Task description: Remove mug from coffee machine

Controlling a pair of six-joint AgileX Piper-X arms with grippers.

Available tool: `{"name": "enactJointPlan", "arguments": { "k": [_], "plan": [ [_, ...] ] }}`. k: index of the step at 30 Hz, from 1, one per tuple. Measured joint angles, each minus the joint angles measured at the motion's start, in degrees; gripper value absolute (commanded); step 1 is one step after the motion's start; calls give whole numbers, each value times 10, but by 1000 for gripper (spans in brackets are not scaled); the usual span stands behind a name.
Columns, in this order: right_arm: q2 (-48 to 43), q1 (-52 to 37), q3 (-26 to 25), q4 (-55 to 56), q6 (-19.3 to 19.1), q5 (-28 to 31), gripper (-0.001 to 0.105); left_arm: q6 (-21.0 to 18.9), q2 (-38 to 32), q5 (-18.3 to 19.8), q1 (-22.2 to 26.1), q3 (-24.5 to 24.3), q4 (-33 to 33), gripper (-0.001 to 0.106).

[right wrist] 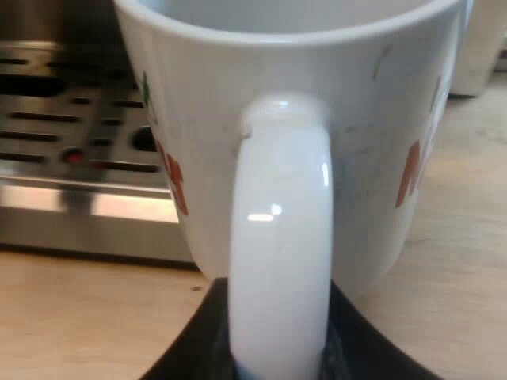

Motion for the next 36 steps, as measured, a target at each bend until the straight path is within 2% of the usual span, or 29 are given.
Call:
{"name": "enactJointPlan", "arguments": {
  "k": [6, 7, 9, 13, 18, 22, 24, 29, 36],
  "plan": [
    [-13, 0, 0, 52, 25, 23, 0, 0, 13, 1, -8, 0, -15, 80],
    [-13, -2, 0, 72, 28, 23, 0, 0, 17, 1, -11, 0, -33, 80],
    [-13, -6, 0, 87, 37, 23, 0, 0, 95, 4, -18, 0, -103, 80],
    [-13, -35, 1, 111, 62, 23, 0, 0, 123, 4, -23, 0, -130, 80],
    [-13, -64, 1, 112, 62, 24, 0, 0, 141, 4, -45, 0, -136, 80],
    [-13, -80, 4, 112, 44, 21, 0, 0, 153, 4, -62, 0, -137, 80],
    [-13, -88, 17, 99, 30, 2, 0, 0, 162, 4, -72, 0, -137, 80],
    [-14, -88, 61, 62, 28, -16, 0, 0, 169, 4, -74, 0, -137, 80],
    [-15, -88, 97, -4, 27, -8, 0, 0, 171, 4, -74, 0, -141, 80]
  ]
}}
